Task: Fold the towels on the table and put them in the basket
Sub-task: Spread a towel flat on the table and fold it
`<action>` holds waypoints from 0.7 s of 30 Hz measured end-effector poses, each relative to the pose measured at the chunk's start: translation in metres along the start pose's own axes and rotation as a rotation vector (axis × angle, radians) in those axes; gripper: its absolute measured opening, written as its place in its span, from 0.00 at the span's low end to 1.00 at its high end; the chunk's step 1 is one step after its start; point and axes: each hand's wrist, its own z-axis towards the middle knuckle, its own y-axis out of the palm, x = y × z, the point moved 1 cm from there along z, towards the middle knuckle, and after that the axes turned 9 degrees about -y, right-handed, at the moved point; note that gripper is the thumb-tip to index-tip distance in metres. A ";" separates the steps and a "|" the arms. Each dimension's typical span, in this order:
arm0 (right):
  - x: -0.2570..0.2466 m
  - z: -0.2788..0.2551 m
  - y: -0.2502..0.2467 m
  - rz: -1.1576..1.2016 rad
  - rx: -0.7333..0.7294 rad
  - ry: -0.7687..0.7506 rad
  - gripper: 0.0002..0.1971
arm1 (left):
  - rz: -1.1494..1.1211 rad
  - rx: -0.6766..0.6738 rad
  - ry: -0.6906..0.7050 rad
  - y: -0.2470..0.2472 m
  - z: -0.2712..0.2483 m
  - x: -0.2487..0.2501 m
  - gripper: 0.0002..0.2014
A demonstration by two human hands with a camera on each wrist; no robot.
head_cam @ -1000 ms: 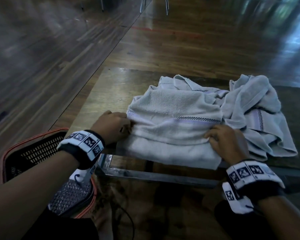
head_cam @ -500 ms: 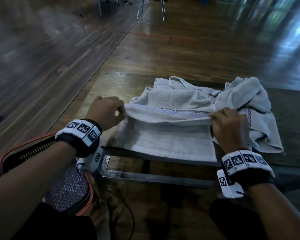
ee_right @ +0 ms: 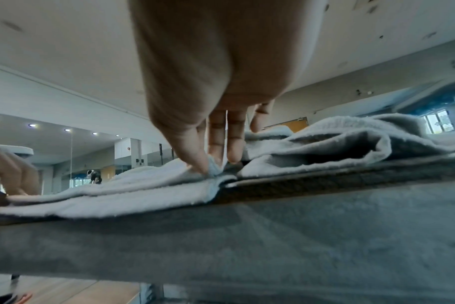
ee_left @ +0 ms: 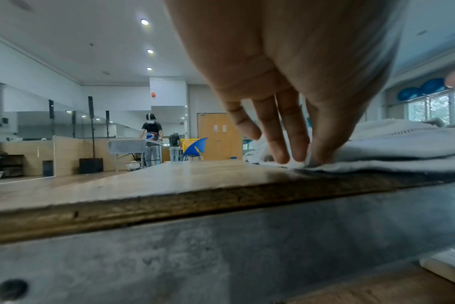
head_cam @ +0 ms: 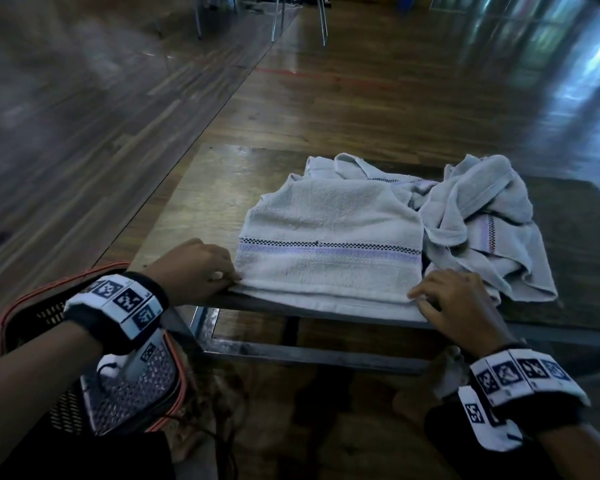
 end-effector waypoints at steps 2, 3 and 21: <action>0.000 -0.001 -0.005 0.025 0.078 -0.021 0.06 | -0.006 0.051 0.036 0.000 0.000 0.000 0.09; 0.001 -0.002 -0.007 0.039 0.097 -0.033 0.05 | 0.008 0.049 0.042 0.000 0.000 0.000 0.09; 0.013 -0.032 0.023 0.047 0.086 -0.141 0.18 | -0.026 0.098 -0.050 0.021 -0.006 0.005 0.06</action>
